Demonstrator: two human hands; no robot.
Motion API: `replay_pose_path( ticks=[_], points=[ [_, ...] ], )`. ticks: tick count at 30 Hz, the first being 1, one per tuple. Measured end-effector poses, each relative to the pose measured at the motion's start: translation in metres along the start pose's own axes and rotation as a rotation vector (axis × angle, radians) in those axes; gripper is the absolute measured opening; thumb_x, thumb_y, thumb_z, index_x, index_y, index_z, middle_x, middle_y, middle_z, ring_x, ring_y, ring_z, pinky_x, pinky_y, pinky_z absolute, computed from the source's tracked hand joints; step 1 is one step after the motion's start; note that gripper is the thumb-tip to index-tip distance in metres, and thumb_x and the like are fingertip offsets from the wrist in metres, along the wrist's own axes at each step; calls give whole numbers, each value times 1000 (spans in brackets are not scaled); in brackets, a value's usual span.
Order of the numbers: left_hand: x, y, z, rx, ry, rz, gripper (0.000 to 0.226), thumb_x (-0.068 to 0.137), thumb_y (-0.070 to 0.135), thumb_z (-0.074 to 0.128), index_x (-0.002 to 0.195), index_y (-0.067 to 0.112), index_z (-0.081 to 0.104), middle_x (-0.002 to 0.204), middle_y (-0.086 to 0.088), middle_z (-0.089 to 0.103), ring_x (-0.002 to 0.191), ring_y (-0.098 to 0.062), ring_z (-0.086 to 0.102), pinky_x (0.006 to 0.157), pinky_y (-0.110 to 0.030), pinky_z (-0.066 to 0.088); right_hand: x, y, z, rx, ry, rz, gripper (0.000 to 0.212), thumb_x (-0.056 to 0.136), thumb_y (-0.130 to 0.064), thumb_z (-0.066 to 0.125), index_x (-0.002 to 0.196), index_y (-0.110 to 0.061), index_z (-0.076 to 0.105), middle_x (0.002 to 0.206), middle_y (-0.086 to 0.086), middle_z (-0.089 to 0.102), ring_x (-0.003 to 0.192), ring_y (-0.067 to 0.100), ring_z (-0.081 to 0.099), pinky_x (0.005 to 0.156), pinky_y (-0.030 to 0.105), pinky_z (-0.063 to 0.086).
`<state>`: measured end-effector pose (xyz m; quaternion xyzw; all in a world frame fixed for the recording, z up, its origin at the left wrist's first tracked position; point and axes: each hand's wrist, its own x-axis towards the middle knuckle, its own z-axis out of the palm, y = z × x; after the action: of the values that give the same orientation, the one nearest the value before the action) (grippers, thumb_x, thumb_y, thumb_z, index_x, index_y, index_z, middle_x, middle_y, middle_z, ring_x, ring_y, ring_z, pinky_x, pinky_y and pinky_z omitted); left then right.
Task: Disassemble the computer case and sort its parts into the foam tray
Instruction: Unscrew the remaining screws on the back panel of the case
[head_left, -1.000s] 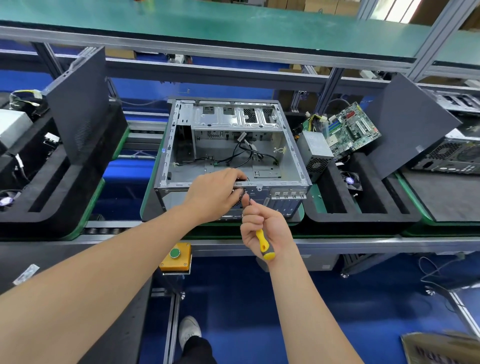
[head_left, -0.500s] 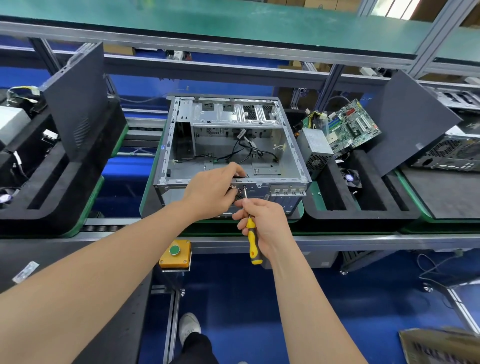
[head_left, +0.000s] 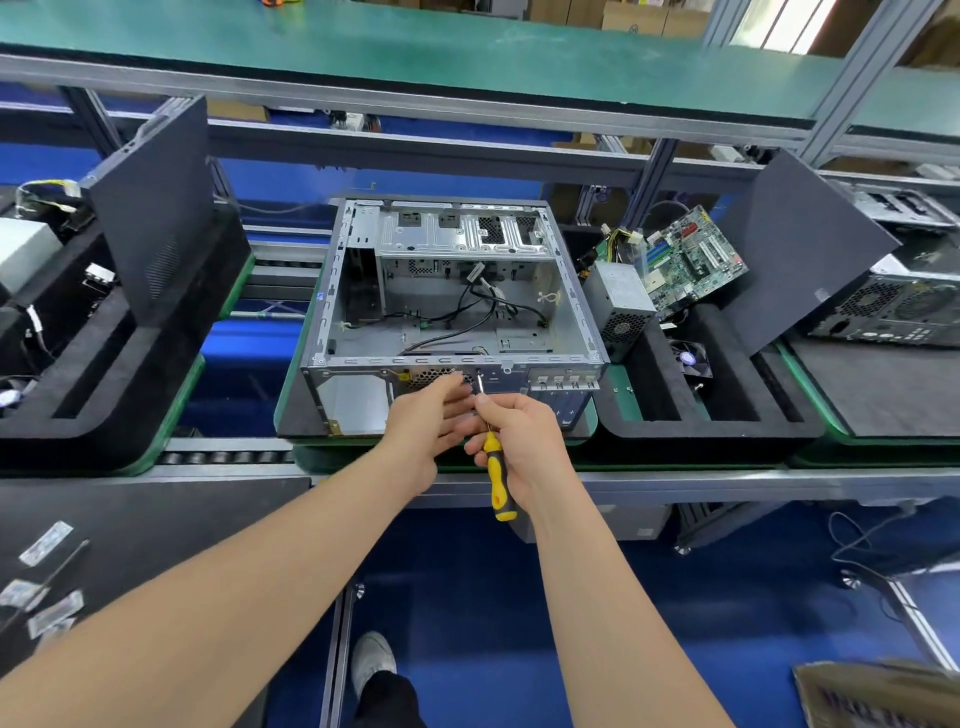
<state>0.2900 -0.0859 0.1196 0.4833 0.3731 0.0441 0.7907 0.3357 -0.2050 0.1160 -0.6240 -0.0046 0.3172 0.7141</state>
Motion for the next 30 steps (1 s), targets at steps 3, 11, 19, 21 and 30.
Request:
replay_pose_path(
  ticks=[3, 11, 19, 21, 30],
  points=[
    [3, 3, 8, -91, -90, -67, 29, 97, 32, 66, 114, 9, 74, 110, -5, 77, 88, -22, 70, 81, -36, 56, 3, 2, -1, -19, 29, -16, 20, 103, -18, 66, 114, -2, 62, 83, 18, 73, 58, 20, 63, 48, 30, 50],
    [7, 0, 19, -190, -110, -146, 18, 96, 33, 70, 97, 15, 74, 86, 3, 73, 53, -11, 41, 44, -24, 38, 6, 3, -5, -85, 36, -42, 20, 103, -19, 66, 114, -4, 62, 93, 29, 75, 58, 21, 64, 48, 31, 50],
    [-1, -10, 28, -238, -64, -125, 14, 95, 28, 68, 90, 15, 73, 91, 0, 77, 44, -12, 50, 39, -24, 38, 3, 10, -17, -202, 57, -85, 15, 99, -20, 68, 106, -8, 63, 75, 16, 75, 57, 28, 62, 45, 30, 47],
    [-3, -12, 33, -266, -116, -126, 17, 99, 29, 63, 103, 14, 68, 101, 1, 76, 44, -13, 53, 40, -25, 38, 2, 11, -22, -209, 54, -102, 15, 97, -21, 67, 103, -9, 62, 71, 14, 73, 53, 26, 59, 44, 29, 44],
    [-7, -36, 85, -189, -248, -159, 18, 95, 11, 41, 78, 15, 45, 69, -7, 67, 50, -20, 55, 51, -32, 50, -3, -15, -79, 6, 197, -198, 13, 99, -16, 66, 100, -3, 69, 70, 18, 69, 48, 22, 52, 42, 27, 38]
  ],
)
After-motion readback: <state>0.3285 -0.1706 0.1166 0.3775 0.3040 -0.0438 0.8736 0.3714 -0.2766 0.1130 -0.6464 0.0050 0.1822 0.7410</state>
